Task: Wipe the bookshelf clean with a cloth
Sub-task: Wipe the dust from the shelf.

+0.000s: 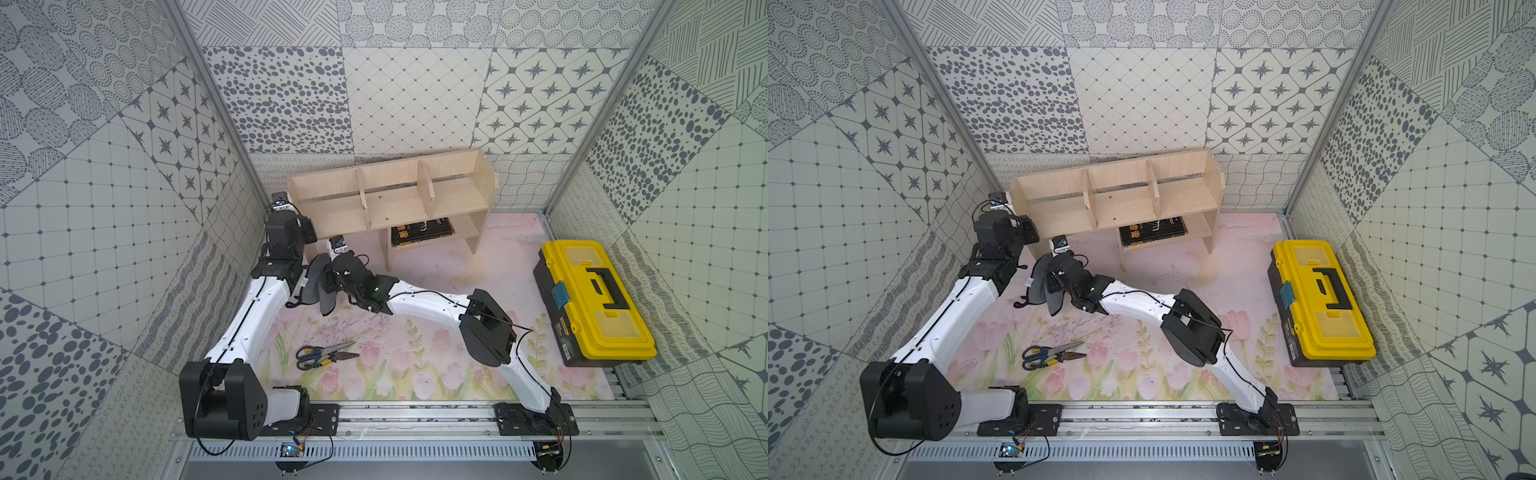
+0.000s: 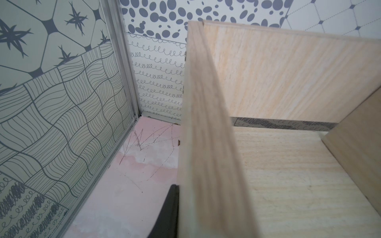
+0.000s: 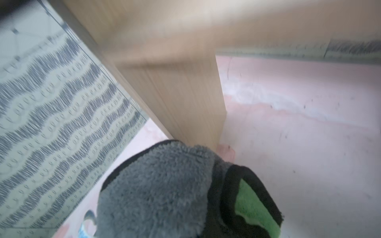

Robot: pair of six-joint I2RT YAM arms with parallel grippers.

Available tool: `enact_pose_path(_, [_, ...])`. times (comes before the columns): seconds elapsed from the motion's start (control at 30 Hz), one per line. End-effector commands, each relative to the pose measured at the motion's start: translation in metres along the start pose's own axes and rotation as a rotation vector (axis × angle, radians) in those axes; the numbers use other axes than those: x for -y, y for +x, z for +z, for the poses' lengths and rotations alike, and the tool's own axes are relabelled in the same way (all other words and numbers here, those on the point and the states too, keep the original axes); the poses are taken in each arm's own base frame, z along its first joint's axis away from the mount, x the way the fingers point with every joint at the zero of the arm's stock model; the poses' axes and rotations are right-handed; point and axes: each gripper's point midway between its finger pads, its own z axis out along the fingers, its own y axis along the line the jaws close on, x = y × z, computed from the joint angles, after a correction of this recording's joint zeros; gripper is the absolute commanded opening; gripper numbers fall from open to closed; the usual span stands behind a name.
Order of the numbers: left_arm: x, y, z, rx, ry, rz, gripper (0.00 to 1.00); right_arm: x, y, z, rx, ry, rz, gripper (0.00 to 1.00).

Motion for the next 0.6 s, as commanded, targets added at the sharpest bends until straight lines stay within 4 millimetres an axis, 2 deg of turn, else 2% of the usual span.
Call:
enact_pose_path(0.0, [0.088,0.014,-0.017,-0.135,0.543,-0.29,0.0,-0.003,0.02,-0.004,-0.018,-0.036,0.04,0.0])
enact_pose_path(0.1, [0.085,0.015,-0.014,-0.142,0.552,-0.288,0.0,0.012,0.009,-0.027,0.0,-0.008,0.027,0.0])
enact_pose_path(0.17, [0.085,0.016,-0.012,-0.149,0.589,-0.303,0.0,0.03,-0.011,-0.05,0.04,0.026,0.036,0.0])
enact_pose_path(0.33, [0.093,0.012,-0.014,-0.17,0.701,-0.339,0.0,0.096,-0.074,-0.119,0.178,0.176,0.067,0.0])
enact_pose_path(0.4, [0.096,0.012,-0.015,-0.18,0.719,-0.341,0.0,0.119,-0.094,-0.141,0.221,0.218,0.081,0.0])
enact_pose_path(0.47, [0.098,0.013,-0.017,-0.188,0.725,-0.34,0.0,0.136,-0.111,-0.156,0.247,0.249,0.086,0.0])
enact_pose_path(0.57, [0.108,0.014,-0.022,-0.195,0.745,-0.316,0.0,0.146,-0.132,-0.164,0.271,0.264,0.061,0.0])
